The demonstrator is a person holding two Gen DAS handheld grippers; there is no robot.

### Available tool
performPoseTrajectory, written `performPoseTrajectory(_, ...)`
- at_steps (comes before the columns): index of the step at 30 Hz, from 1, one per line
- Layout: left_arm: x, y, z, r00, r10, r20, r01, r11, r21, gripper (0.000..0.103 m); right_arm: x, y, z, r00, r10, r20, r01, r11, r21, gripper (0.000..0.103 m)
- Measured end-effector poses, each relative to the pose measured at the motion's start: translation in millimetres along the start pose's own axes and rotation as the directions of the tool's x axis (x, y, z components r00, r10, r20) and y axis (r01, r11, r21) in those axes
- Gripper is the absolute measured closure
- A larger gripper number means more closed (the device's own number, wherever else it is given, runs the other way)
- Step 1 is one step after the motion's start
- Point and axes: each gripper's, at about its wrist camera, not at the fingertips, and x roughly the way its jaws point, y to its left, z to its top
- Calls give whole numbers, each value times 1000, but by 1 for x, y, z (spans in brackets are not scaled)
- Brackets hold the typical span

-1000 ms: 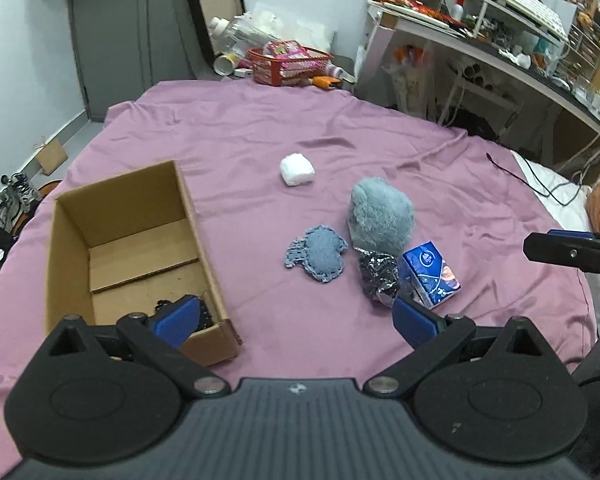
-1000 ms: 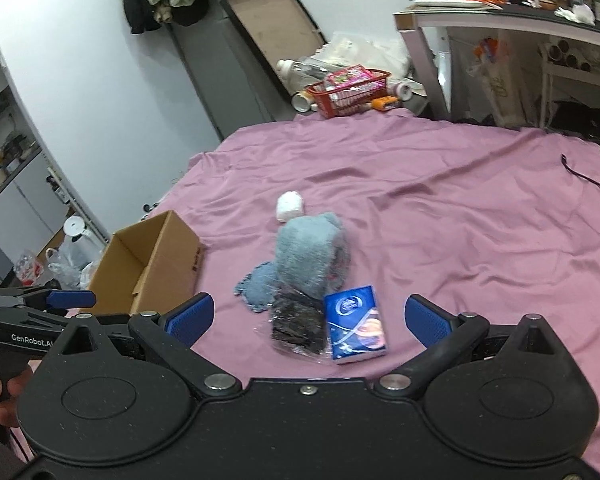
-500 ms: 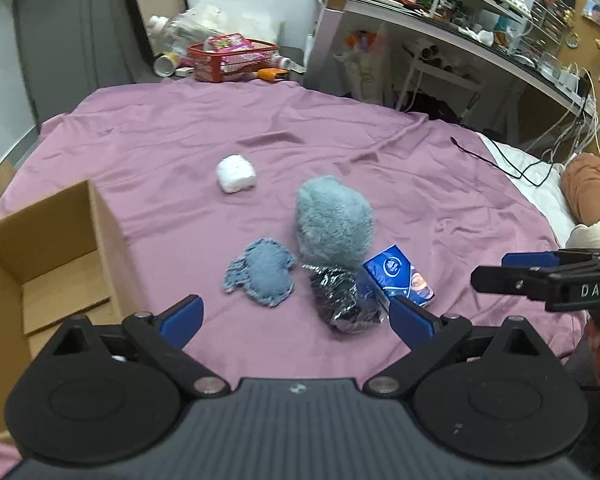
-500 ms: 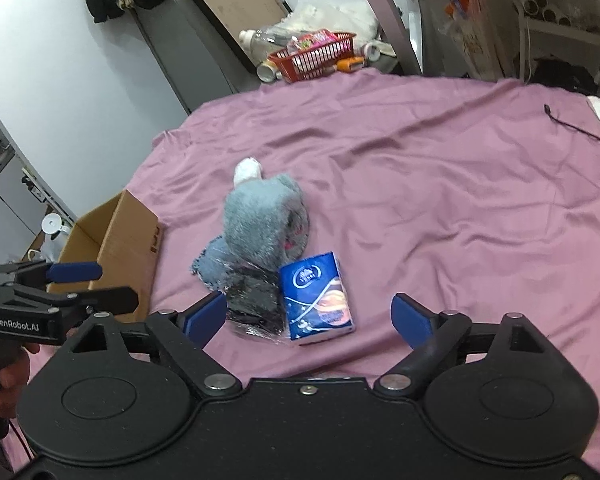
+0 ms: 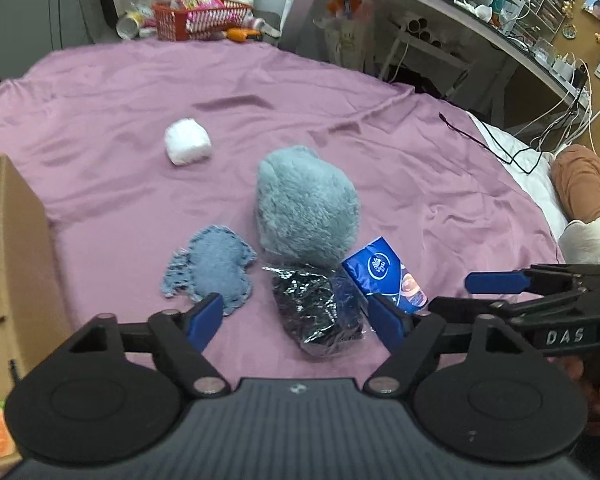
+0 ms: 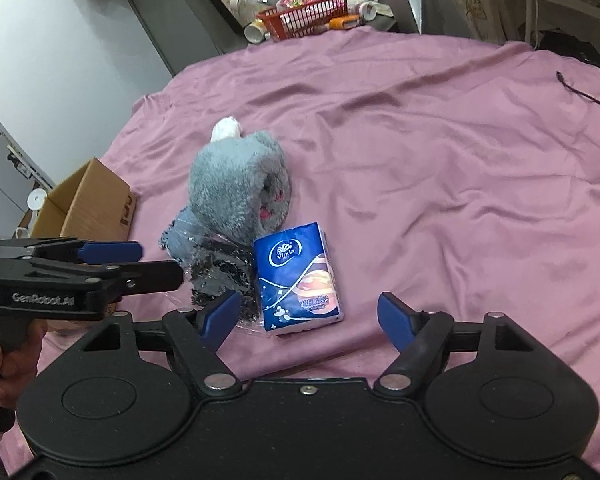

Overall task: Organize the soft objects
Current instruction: 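Grasp the black crinkly bag with the left tool while the right tool grasps the tissue pack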

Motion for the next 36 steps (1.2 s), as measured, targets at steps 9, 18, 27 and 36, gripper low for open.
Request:
performPoseTrajectory(9, 34, 4, 1, 997, -45, -65, 44, 999, -26, 47, 23, 7, -1, 999, -13, -47, 11, 999, -47, 34)
performPoseTrajectory(18, 51, 9, 1, 986, -135, -94, 123, 984, -129, 62, 38, 17, -2, 997, -37, -67, 30, 995, -99, 34)
performPoseTrajectory(27, 37, 9, -4, 990, -116, -81, 107, 988, -110, 68, 44, 25, -5, 996, -54, -72, 44, 989, -140, 52)
performPoseTrajectory(36, 11, 16, -12, 995, -92, -28, 88, 988, -124, 68, 19, 29, -5, 999, -45, -29, 41, 991, -131, 53)
